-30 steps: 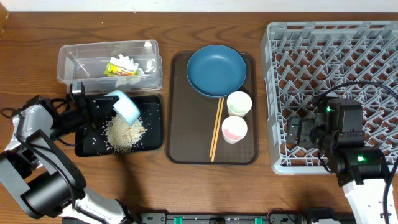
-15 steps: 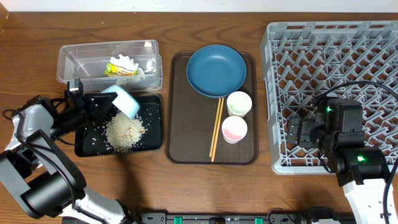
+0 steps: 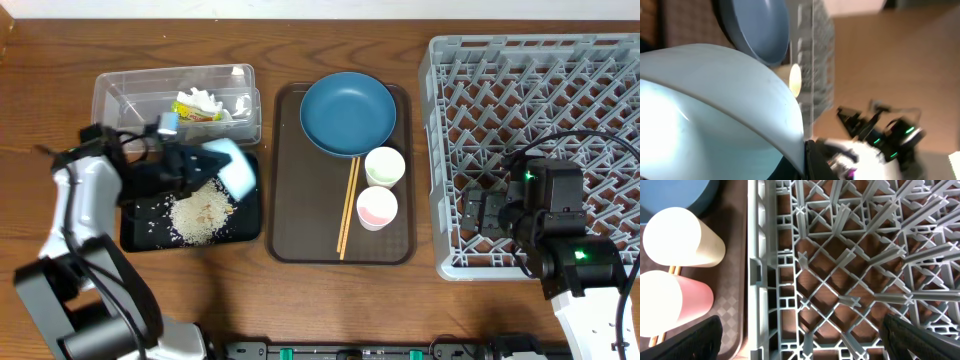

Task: Sort waste into correct bins and load items into the dishwasher rack
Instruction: 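Return the emptied bowl to the brown tray with the left gripper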

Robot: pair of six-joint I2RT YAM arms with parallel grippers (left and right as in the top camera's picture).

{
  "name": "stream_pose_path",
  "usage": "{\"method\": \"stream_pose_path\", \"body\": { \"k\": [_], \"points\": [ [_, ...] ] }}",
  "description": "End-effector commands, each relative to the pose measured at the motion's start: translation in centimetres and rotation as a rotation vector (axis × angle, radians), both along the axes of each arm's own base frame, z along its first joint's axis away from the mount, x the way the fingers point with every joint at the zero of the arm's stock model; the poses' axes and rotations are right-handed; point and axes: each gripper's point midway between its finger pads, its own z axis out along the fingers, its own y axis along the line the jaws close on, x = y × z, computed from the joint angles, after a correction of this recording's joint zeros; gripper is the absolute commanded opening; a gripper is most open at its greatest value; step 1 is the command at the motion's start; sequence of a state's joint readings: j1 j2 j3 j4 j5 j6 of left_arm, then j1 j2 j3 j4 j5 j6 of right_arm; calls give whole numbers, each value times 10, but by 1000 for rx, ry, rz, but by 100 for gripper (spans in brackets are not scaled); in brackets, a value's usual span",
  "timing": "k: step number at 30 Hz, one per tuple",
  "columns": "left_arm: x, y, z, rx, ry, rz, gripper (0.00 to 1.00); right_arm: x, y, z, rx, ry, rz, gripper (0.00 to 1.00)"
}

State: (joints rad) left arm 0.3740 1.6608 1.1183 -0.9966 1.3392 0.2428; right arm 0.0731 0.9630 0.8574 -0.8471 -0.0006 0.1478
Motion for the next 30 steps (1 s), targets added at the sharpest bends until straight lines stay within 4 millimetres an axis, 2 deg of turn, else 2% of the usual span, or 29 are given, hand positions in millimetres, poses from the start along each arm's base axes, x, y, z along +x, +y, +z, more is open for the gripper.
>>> {"method": "stream_pose_path", "body": {
  "k": [1,8,14,21,25,30],
  "points": [
    [-9,-24,-9,168,-20,-102,6,4,-4,8,-17,-23,-4,99],
    [-2,-82,-40,449,-43,-235,6,4,-4,8,-17,-23,-4,99],
    [10,-125,-61,724,-164,-270,7,4,-4,8,-17,-22,-4,99],
    [5,-138,-81,1009,-224,-271,8,4,-4,8,-17,-22,-4,99],
    [-1,-147,-93,1032,-209,-306,8,4,-4,8,-17,-22,-4,99],
    [-4,-149,-111,1042,-157,-326,8,3,-4,8,-17,-19,-4,99]
  ]
}}
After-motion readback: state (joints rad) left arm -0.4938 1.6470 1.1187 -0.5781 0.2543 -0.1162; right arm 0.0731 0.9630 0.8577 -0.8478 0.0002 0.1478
